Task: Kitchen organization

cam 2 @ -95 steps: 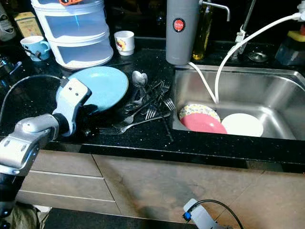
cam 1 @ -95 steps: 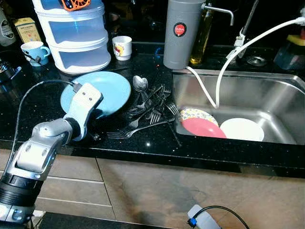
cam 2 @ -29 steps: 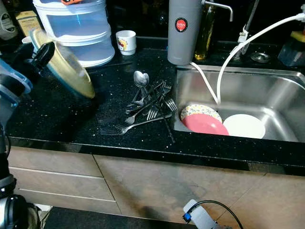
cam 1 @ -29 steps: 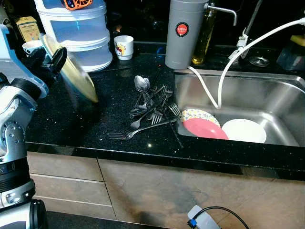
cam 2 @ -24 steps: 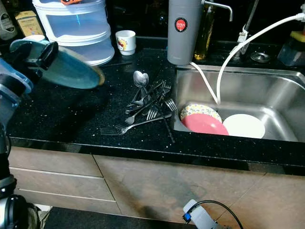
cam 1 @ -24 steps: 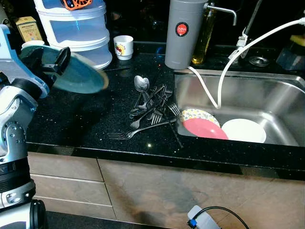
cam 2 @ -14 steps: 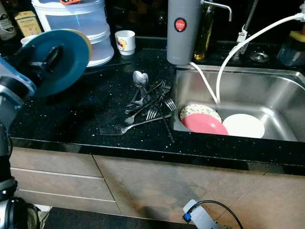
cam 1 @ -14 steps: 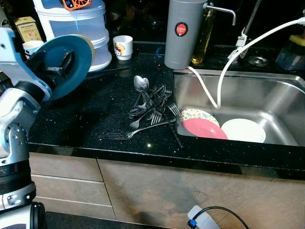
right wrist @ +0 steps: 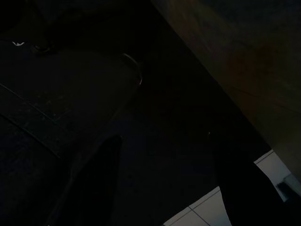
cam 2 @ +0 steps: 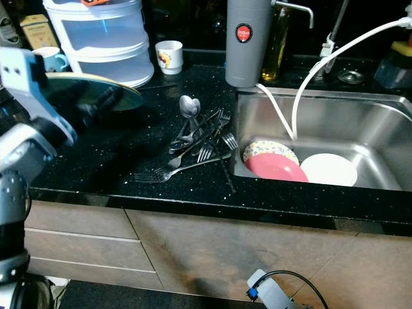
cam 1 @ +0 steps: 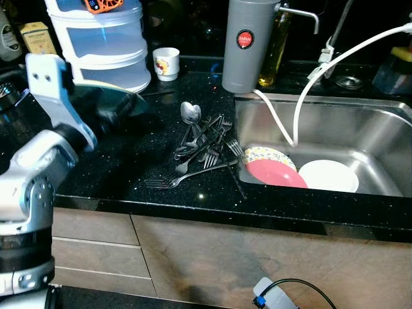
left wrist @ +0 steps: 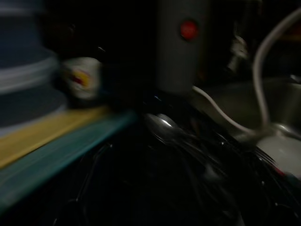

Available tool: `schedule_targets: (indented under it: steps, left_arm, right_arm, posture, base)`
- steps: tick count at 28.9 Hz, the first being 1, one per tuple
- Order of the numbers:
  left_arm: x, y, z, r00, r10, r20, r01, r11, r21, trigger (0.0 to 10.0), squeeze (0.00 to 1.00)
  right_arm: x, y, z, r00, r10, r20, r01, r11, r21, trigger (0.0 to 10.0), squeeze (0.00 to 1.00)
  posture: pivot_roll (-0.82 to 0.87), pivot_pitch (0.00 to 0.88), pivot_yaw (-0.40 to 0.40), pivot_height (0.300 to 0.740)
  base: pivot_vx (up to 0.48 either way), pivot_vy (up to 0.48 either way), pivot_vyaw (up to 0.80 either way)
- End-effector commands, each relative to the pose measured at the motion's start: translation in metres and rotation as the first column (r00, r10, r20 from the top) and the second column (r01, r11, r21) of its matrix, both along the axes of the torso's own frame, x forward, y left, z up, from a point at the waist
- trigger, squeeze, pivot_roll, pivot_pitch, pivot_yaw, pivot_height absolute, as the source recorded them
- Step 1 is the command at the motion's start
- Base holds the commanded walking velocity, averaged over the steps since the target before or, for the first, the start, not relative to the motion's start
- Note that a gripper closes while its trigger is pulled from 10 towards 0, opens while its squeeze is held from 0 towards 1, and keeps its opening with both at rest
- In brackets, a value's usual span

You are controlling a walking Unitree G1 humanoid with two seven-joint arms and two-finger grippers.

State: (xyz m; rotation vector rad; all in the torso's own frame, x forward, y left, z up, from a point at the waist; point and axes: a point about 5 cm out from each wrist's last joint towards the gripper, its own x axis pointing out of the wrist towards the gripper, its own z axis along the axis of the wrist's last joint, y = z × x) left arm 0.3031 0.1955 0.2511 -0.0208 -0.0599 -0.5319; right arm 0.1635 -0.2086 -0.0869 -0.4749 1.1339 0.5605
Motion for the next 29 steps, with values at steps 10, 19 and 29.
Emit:
schedule_targets:
  steps: [10,19,29]
  left_arm:
    - [-0.025,-0.019,-0.005,0.970,-0.236,-0.066,0.243,0.959,0.143,10.0,0.00]
    - [-0.021,-0.009,0.000,0.988,-0.155,-0.026,0.157,0.966,0.204,10.0,0.00]
    - [-0.004,0.017,-0.014,0.995,0.088,0.040,-0.096,0.865,0.493,10.0,0.00]
  right_arm:
    - [0.000,-0.001,0.000,1.000,0.005,0.005,-0.005,1.000,-0.007,10.0,0.00]
    - [0.001,-0.001,0.000,1.000,0.006,0.006,-0.006,1.000,-0.008,10.0,0.00]
    - [0.001,-0.001,0.000,1.000,0.006,0.006,-0.006,1.000,-0.008,10.0,0.00]
  posture:
    - [0.06,0.000,-0.010,0.740]
    - [0.05,0.000,-0.010,0.740]
    - [0.05,0.000,-0.009,0.740]
  base:
    - [0.000,0.000,0.00]
    - [0.000,0.000,0.00]
    - [0.000,0.000,0.00]
